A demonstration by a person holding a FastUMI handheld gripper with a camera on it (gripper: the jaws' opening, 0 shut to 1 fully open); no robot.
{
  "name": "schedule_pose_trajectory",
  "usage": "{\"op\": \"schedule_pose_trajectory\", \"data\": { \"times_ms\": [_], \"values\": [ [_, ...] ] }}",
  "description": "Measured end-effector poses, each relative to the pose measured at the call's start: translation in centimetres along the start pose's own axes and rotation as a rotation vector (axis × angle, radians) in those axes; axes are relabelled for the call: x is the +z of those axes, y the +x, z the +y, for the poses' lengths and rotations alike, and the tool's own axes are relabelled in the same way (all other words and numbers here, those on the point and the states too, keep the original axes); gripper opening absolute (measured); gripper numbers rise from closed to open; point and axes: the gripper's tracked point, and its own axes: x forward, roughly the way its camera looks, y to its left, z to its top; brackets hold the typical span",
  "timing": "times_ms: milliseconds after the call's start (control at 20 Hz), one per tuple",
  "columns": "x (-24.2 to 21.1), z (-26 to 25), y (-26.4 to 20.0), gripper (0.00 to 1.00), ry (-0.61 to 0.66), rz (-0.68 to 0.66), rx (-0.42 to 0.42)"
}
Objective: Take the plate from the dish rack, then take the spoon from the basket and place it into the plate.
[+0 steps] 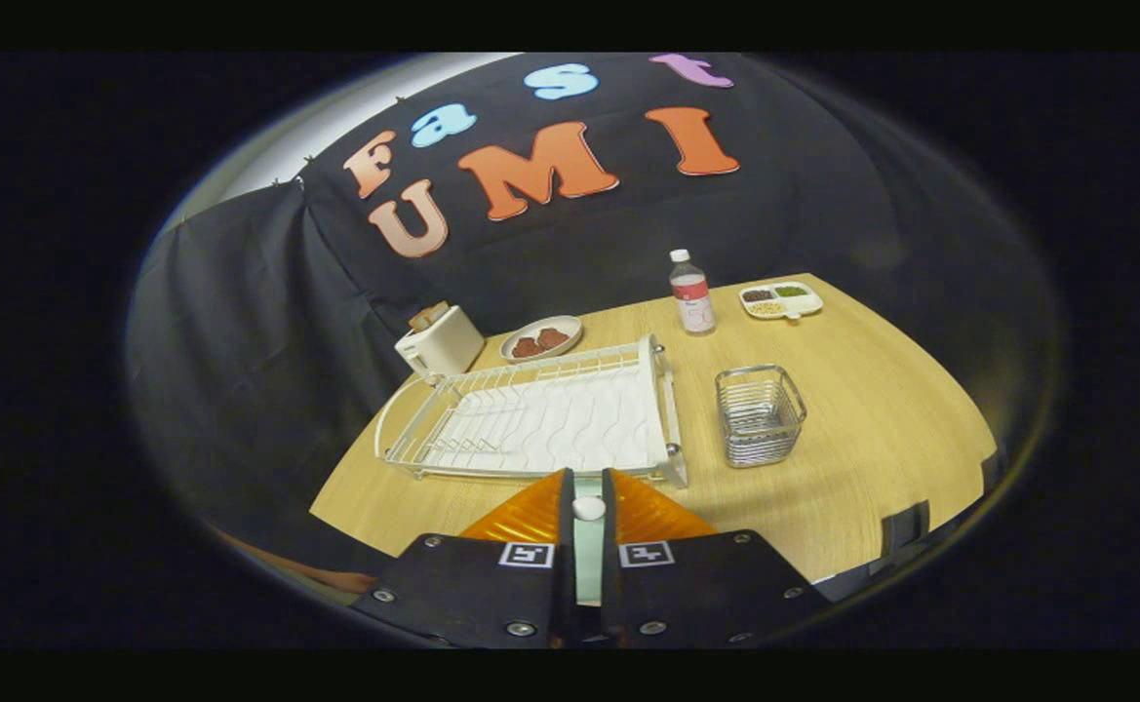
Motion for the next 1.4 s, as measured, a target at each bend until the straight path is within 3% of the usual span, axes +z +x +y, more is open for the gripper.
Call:
{"op": "schedule_pose_trajectory", "data": {
  "times_ms": [800, 1200, 1400],
  "values": [
    [-2.8, 1.5, 4.2, 0.12, 0.012, 0.062, 0.100],
    [-2.6, -1.2, 3.7, 0.24, 0.036, 0.073, 0.033],
    [-0.1, -2.9, 2.8, 0.37, 0.044, 0.019, -0.015]
  ]
}}
